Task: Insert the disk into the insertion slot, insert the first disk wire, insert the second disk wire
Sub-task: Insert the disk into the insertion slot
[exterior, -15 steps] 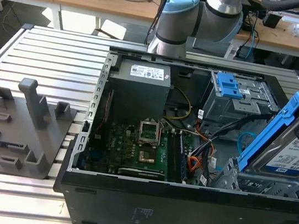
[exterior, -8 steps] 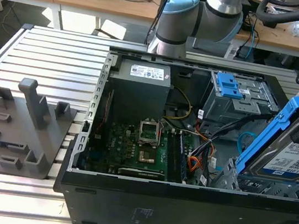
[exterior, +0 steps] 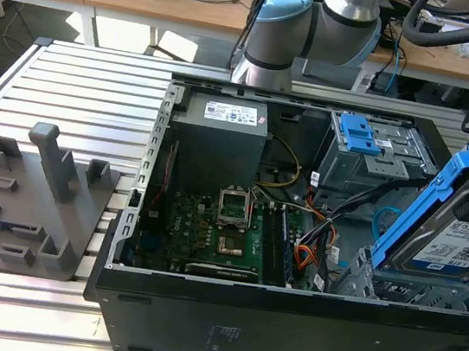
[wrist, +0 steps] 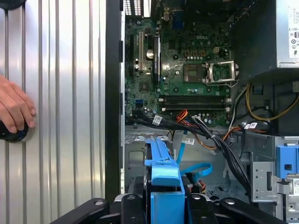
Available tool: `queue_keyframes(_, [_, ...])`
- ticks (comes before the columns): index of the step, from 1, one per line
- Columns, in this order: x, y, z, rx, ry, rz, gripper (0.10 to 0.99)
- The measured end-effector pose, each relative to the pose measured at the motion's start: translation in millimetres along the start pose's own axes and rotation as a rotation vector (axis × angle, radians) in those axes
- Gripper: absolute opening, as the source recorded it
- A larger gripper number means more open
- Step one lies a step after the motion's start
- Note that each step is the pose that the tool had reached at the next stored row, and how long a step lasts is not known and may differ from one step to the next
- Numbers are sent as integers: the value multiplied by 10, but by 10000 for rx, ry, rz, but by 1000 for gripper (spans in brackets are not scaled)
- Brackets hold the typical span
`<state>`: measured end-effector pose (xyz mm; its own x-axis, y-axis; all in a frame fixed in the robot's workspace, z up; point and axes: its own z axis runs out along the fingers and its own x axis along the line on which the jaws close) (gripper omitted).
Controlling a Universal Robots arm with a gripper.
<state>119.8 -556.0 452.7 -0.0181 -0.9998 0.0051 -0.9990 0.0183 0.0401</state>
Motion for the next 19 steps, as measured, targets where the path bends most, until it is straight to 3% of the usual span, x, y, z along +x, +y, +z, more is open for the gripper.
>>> queue_keyframes(7, [-84,-45,77,-4,-1,2,369])
queue_keyframes(14, [-96,-50,155,-4,0,0,369])
queue_keyframes(19, [-97,-53,255,-5,1,0,369])
